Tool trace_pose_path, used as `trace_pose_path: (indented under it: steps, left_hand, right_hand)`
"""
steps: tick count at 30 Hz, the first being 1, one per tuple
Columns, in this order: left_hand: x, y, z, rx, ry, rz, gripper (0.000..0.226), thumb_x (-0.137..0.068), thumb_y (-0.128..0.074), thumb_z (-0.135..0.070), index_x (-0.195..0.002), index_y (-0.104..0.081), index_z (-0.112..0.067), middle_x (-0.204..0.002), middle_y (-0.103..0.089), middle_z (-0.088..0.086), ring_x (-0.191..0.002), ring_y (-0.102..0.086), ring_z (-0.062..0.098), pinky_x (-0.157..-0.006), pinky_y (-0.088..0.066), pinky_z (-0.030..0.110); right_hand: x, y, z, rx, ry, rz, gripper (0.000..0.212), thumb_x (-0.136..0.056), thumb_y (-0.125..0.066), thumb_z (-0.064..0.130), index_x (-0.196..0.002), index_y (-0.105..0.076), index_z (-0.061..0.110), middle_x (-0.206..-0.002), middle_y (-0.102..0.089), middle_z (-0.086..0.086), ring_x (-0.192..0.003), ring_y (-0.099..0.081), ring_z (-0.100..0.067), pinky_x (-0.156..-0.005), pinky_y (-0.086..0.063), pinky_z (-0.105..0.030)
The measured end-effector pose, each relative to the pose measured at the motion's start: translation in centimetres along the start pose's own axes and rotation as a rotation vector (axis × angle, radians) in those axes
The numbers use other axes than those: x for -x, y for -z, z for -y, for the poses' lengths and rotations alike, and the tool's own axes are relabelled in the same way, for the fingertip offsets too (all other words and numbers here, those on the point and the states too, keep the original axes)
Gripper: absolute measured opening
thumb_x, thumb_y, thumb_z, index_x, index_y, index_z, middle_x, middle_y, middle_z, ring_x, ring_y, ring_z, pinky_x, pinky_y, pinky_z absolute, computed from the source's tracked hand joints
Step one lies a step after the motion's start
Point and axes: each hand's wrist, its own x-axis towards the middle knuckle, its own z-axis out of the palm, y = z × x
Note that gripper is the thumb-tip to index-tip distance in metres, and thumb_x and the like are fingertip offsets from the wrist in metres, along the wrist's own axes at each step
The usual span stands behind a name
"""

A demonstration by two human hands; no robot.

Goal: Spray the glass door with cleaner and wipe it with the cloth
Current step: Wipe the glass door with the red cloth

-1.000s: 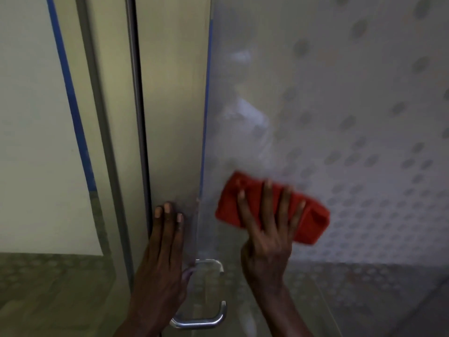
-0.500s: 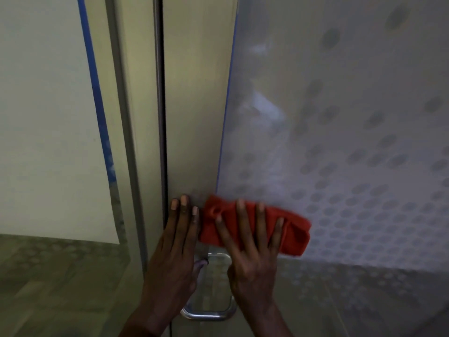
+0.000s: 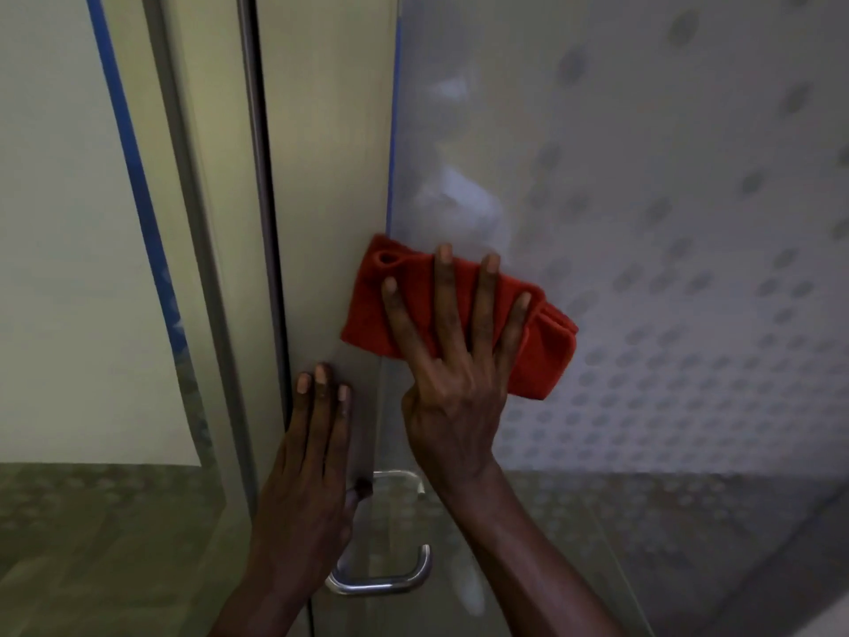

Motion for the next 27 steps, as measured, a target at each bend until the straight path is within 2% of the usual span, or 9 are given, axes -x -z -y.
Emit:
trace_pose_path:
  steps: [3, 6, 10, 12, 14, 17, 20, 24, 27]
  left_hand:
    - [0.0, -0.1, 0.0, -0.001, -0.005, 0.002, 0.143, -0.062, -0.102, -0.025, -0.169, -0.011, 0.001, -0.18, -0.002, 0.024, -0.168, -0.004, 0.041, -0.136, -0.004, 0.036]
    - [0.0, -0.1, -0.1, -0.007, 0.001, -0.015, 0.142, -0.063, -0.101, -0.027, -0.169, -0.01, 0.002, -0.18, -0.002, 0.023, -0.168, -0.002, 0.04, -0.137, -0.002, 0.035]
    - [0.1, 0.0, 0.1, -0.018, -0.05, -0.096, 0.12, -0.076, -0.088, -0.015, -0.169, -0.013, 0.003, -0.18, -0.001, 0.022, -0.168, -0.002, 0.04, -0.137, -0.001, 0.034]
    - [0.0, -0.1, 0.0, -0.02, -0.033, -0.076, 0.133, -0.068, -0.098, -0.016, -0.169, -0.013, 0.003, -0.18, -0.002, 0.023, -0.168, -0.001, 0.04, -0.137, -0.001, 0.036]
    - [0.0, 0.0, 0.0, -0.021, -0.026, -0.046, 0.144, -0.059, -0.104, -0.021, -0.168, -0.013, 0.003, -0.18, -0.002, 0.024, -0.168, 0.0, 0.041, -0.137, -0.001, 0.038]
    - [0.0, 0.0, 0.0, -0.021, -0.034, -0.047, 0.145, -0.059, -0.104, -0.025, -0.168, -0.013, 0.004, -0.18, 0.0, 0.023, -0.168, 0.0, 0.042, -0.137, 0.001, 0.038]
    - [0.0, 0.0, -0.1, -0.016, -0.026, -0.049, 0.142, -0.063, -0.102, -0.028, -0.168, -0.013, 0.005, -0.18, 0.0, 0.023, -0.168, -0.002, 0.042, -0.137, 0.0, 0.038]
    - [0.1, 0.3, -0.1, 0.001, -0.021, -0.043, 0.139, -0.065, -0.101, -0.027, -0.168, -0.013, 0.004, -0.18, -0.002, 0.023, -0.168, -0.003, 0.041, -0.137, 0.002, 0.034]
    - [0.0, 0.4, -0.1, -0.008, -0.023, -0.015, 0.14, -0.066, -0.1, -0.03, -0.169, -0.012, 0.003, -0.18, -0.002, 0.023, -0.168, -0.003, 0.042, -0.137, 0.001, 0.035]
  right_hand:
    - [0.9, -0.1, -0.3, 0.019, 0.051, 0.008, 0.072, -0.092, -0.045, 0.001, -0.158, -0.052, 0.028, -0.172, -0.036, -0.014, -0.162, -0.022, -0.051, -0.13, -0.011, -0.075]
    - [6.0, -0.9, -1.3, 0.029, 0.077, 0.095, 0.076, -0.089, -0.048, 0.003, -0.161, -0.048, 0.029, -0.173, -0.034, -0.012, -0.163, -0.022, -0.049, -0.13, -0.012, -0.074]
    - [17.1, -2.5, -2.6, 0.019, 0.09, 0.307, 0.053, -0.11, -0.037, 0.02, -0.16, -0.05, 0.032, -0.174, -0.036, -0.009, -0.164, -0.023, -0.044, -0.122, -0.032, -0.074]
    - [20.4, -2.6, -3.8, 0.016, 0.08, 0.389, 0.051, -0.115, -0.029, 0.024, -0.161, -0.048, 0.034, -0.177, -0.03, -0.007, -0.165, -0.023, -0.042, -0.116, -0.037, -0.071]
    - [20.3, -2.4, -4.7, 0.038, 0.103, 0.417, 0.051, -0.115, -0.033, 0.026, -0.163, -0.045, 0.035, -0.18, -0.021, -0.006, -0.165, -0.022, -0.041, -0.118, -0.035, -0.071]
    - [15.3, -1.1, -5.0, 0.014, 0.076, 0.316, 0.054, -0.11, -0.041, 0.017, -0.16, -0.048, 0.035, -0.177, -0.024, -0.012, -0.165, -0.019, -0.045, -0.126, -0.026, -0.074]
    - [5.8, 1.2, -6.0, -0.041, -0.049, 0.102, 0.075, -0.089, -0.044, -0.002, -0.157, -0.052, 0.028, -0.172, -0.029, -0.021, -0.162, -0.018, -0.053, -0.129, -0.013, -0.076]
    - [-5.0, 5.0, -8.5, -0.071, -0.126, -0.111, 0.076, -0.081, -0.041, 0.0, -0.154, -0.059, 0.016, -0.168, -0.034, -0.034, -0.158, -0.019, -0.064, -0.128, -0.012, -0.076]
    - [-5.5, 5.7, -8.9, -0.02, -0.139, -0.168, 0.09, -0.068, -0.044, -0.001, -0.156, -0.055, 0.013, -0.17, -0.032, -0.033, -0.16, -0.018, -0.06, -0.13, -0.008, -0.074]
